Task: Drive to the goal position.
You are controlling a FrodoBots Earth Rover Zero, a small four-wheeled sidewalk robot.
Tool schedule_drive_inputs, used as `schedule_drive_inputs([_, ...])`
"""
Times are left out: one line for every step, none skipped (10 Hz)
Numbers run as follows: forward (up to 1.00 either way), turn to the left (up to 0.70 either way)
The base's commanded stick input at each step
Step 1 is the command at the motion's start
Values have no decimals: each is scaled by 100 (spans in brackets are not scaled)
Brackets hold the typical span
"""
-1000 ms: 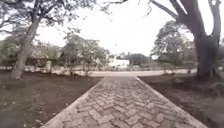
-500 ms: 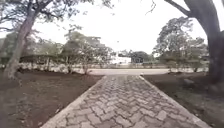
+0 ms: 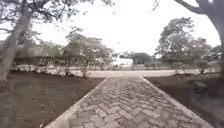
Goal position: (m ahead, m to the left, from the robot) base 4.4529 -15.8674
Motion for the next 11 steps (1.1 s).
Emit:
schedule_drive_inputs([70, 0])
schedule_drive_inputs([70, 0])
schedule_drive_inputs([70, 0])
schedule_drive_inputs([70, 0])
schedule_drive_inputs([70, 0])
schedule_drive_inputs([70, 0])
schedule_drive_inputs([70, 0])
schedule_drive_inputs([70, 0])
schedule_drive_inputs([70, -5])
schedule_drive_inputs([70, -22])
schedule_drive_inputs([70, -35])
